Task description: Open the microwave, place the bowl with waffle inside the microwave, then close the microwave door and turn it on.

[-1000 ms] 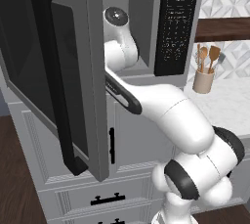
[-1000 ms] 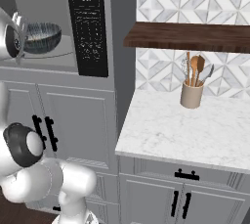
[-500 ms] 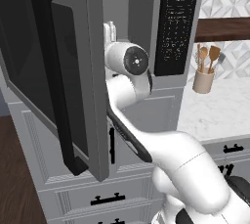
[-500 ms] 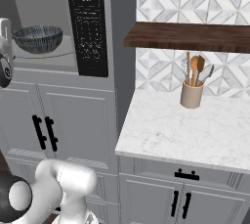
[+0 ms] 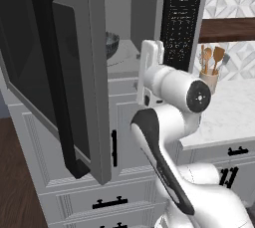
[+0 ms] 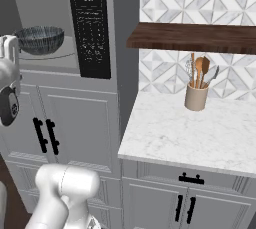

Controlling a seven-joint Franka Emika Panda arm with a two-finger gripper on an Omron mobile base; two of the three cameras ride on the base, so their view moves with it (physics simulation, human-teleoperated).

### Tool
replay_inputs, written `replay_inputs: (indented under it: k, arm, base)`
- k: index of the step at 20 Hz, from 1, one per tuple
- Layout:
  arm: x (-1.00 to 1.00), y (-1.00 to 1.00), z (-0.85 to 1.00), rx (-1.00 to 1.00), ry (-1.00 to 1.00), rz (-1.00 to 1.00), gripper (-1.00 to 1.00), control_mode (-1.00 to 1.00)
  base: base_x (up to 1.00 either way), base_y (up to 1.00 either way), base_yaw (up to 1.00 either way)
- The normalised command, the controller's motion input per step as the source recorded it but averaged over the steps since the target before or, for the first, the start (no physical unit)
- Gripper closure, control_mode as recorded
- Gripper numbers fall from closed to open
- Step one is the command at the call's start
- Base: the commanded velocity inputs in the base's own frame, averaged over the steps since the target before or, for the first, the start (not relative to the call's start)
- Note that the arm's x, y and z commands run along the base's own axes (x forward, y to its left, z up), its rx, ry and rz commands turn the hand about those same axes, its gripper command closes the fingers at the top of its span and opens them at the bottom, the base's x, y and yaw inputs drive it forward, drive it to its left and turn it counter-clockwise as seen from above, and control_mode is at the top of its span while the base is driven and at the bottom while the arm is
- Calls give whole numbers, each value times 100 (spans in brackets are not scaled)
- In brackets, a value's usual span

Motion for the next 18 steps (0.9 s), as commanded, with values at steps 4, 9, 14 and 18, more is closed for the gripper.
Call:
replay_inputs:
  k: [4, 9, 14, 18]
  arm:
    - [-89, -39, 0, -13, 37, -2, -100, -100]
    - [-80, -26, 0, -15, 42, -5, -100, -100]
    - [-66, -9, -8, -16, 33, -2, -100, -100]
    - [-51, -7, -61, -7, 0, 0, -100, -100]
  base:
    - [0, 0, 0]
    - [0, 0, 0]
    - [0, 0, 0]
    - [0, 0, 0]
